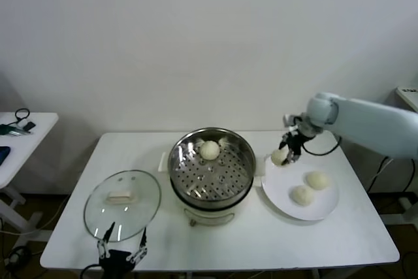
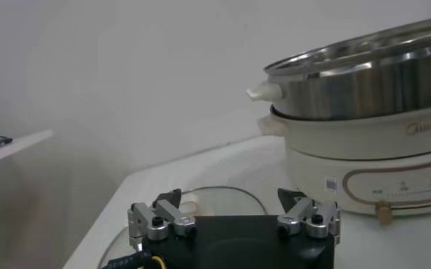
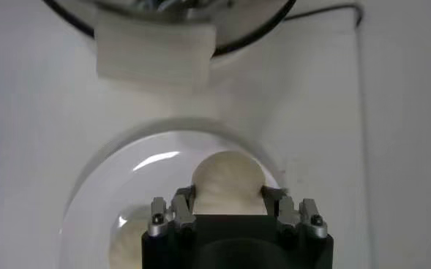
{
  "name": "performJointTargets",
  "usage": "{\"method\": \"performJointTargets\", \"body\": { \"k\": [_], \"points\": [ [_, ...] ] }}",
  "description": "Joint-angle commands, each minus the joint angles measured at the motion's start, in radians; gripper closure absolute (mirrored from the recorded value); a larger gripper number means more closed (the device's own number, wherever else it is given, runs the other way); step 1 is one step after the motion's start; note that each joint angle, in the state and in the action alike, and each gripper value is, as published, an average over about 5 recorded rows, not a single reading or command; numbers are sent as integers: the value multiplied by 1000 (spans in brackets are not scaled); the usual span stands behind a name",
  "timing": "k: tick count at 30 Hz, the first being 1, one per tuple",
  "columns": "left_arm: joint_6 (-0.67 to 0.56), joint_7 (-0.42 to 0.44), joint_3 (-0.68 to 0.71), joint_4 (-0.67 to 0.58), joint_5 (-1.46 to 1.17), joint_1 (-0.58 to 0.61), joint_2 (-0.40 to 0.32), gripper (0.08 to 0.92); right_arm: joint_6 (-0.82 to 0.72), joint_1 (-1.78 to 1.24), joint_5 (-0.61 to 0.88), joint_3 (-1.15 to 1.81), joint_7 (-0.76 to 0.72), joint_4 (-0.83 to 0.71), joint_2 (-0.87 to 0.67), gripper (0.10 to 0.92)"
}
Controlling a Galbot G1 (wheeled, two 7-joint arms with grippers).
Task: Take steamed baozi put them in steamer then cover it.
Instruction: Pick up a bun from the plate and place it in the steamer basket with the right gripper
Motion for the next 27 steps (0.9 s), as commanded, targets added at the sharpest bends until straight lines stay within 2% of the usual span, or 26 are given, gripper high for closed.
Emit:
{"method": "performJointTargets", "body": {
  "k": [1,6,9,17,27],
  "points": [
    [1,0,0,-6,0,0,3,177,-45,380,277,-132,-8,152,65,397],
    [5,2,2,-8,-1,-5,4,177,-148,359,406,-33,99,293,186,397],
    [4,3,1,-6,5,-8,4,177,-188,291,432,-3,153,319,278,397],
    [9,6,-9,-9,4,-9,6,177,-222,98,385,12,222,216,453,397],
    [9,5,-16,1,2,-6,11,177,-229,-19,272,-24,246,130,504,397]
  ]
}}
